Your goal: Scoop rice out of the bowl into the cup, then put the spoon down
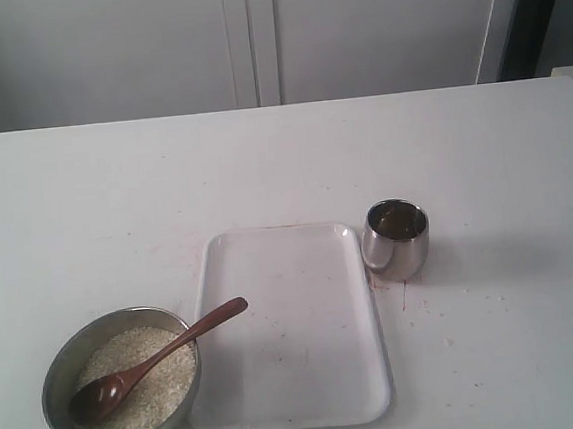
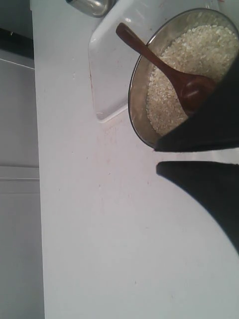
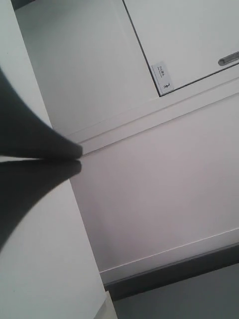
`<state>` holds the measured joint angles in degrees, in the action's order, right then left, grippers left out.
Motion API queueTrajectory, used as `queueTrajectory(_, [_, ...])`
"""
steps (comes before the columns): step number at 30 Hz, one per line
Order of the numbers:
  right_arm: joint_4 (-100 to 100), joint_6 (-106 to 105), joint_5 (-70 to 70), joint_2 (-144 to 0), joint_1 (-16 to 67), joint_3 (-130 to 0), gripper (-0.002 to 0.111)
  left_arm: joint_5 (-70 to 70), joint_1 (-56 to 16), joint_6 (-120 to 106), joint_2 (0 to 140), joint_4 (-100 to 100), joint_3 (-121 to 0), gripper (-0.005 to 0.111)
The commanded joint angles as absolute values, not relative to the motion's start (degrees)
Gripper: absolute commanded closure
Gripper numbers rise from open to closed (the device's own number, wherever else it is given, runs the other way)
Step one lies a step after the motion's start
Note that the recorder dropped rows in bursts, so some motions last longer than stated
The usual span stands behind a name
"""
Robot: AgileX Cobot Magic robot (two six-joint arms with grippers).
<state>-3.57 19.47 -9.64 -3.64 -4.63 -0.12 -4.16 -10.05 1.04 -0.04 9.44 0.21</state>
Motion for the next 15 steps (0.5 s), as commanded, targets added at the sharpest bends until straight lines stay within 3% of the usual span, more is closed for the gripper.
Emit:
queueTrajectory(1, [-3.40,22.98,-10.87,-3.47,-5.06,0.00,0.108,-4.38,-10.55,1.06,0.00,9.78,0.00,0.092])
queueTrajectory(7, [-3.22,30.98,7.22,-4.35,-5.06,-6.24,0.108,-4.38,-10.55,1.06,0.00,9.78,0.00,0.092])
queueTrajectory(15, [-3.73,14.99,27.57,-20.25,-5.06,-26.72,0.108,-4.38,-10.55,1.06,0.00,9.78,0.00,0.092])
